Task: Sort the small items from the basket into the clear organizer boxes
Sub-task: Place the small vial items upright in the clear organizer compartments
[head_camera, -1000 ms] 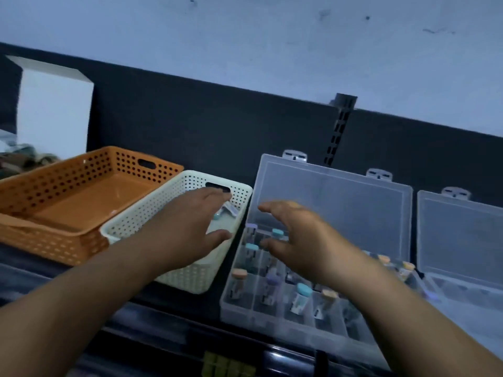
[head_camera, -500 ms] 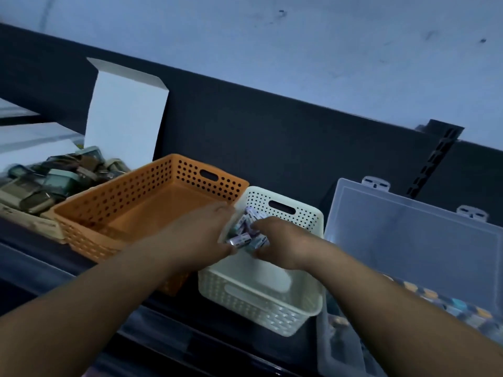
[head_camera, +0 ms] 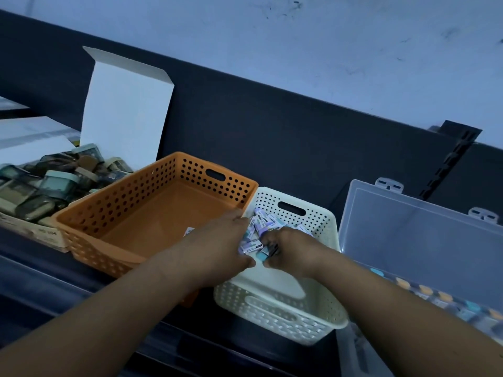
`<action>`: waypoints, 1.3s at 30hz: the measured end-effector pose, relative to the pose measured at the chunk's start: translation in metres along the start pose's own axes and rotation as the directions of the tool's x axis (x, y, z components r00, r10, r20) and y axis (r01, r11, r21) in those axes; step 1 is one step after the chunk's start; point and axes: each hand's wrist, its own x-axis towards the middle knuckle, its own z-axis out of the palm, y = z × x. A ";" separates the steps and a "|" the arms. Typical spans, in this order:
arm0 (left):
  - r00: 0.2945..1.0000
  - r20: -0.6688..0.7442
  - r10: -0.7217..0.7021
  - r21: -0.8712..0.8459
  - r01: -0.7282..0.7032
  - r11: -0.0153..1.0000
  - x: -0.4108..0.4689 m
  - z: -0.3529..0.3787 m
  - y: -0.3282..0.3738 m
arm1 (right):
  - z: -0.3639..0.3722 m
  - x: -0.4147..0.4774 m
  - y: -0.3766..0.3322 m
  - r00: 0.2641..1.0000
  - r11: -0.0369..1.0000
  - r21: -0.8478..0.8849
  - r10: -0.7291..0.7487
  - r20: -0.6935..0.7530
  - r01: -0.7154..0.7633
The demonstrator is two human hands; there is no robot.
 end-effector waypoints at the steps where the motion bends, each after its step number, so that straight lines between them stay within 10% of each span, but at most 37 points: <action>1: 1.000 -0.002 0.000 0.000 0.000 1.000 0.000 0.000 0.000 | -0.001 -0.002 0.000 1.000 1.000 0.022 -0.002 -0.005 0.003; 8: 0.993 -0.099 0.057 0.072 -0.050 0.996 0.001 0.000 0.000 | -0.031 -0.037 0.002 0.978 0.939 0.337 0.005 -0.206 0.066; 15: 0.894 -0.295 0.338 0.040 -0.342 0.939 0.009 0.008 0.040 | -0.051 -0.098 0.010 0.972 0.636 0.741 -0.060 -0.228 0.214; 26: 0.928 -0.338 0.154 -0.478 -0.310 0.822 0.023 0.030 0.139 | -0.050 -0.177 0.088 0.992 -0.405 0.914 0.102 0.073 -0.025; 34: 0.998 -0.043 0.052 -0.796 -0.065 0.601 0.035 0.063 0.209 | -0.043 -0.223 0.142 0.976 -0.422 0.906 0.187 0.113 -0.024; 39: 0.997 -0.036 0.063 -0.800 -0.067 0.597 0.034 0.078 0.249 | -0.040 -0.262 0.171 0.948 -0.120 0.992 0.317 0.014 0.025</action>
